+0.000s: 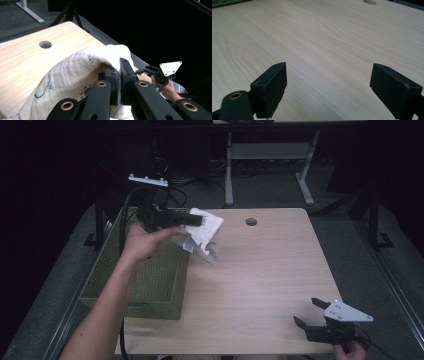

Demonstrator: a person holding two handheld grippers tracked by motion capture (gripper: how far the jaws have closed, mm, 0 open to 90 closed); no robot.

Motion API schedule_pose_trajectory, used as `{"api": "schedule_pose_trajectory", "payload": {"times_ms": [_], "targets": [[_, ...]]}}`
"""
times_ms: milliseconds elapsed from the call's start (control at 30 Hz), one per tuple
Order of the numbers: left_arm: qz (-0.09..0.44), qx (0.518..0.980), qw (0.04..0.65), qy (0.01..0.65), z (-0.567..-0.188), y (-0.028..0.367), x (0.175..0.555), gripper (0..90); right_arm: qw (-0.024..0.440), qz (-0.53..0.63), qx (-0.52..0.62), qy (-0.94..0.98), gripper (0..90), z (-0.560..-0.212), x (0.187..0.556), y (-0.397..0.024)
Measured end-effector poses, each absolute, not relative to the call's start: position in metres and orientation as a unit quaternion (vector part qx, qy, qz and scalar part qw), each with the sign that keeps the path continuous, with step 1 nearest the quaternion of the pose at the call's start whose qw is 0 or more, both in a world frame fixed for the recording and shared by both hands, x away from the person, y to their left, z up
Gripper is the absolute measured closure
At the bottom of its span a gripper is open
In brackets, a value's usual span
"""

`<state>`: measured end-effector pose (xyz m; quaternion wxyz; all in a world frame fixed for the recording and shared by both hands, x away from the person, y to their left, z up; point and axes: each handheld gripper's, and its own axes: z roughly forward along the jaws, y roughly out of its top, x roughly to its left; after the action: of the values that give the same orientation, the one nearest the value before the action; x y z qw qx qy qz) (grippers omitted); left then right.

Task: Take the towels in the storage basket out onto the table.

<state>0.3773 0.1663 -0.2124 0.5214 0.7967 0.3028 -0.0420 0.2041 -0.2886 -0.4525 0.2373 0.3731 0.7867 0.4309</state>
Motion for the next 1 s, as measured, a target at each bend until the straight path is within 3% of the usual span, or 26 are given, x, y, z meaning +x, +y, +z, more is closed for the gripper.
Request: {"api": "schedule_pose_trajectory", "payload": {"times_ms": [500,1000], "targets": [[-0.063,0.809,0.512,0.283,-0.226,0.123,0.386,87.5,0.235,0.435,0.378,0.783,13.8,-0.451,0.203,-0.290],[-0.093,0.833,0.456,0.299,-0.305,0.062,0.403,87.4,0.236,0.438,0.375,0.782,13.8,-0.451,0.203,-0.291]]}}
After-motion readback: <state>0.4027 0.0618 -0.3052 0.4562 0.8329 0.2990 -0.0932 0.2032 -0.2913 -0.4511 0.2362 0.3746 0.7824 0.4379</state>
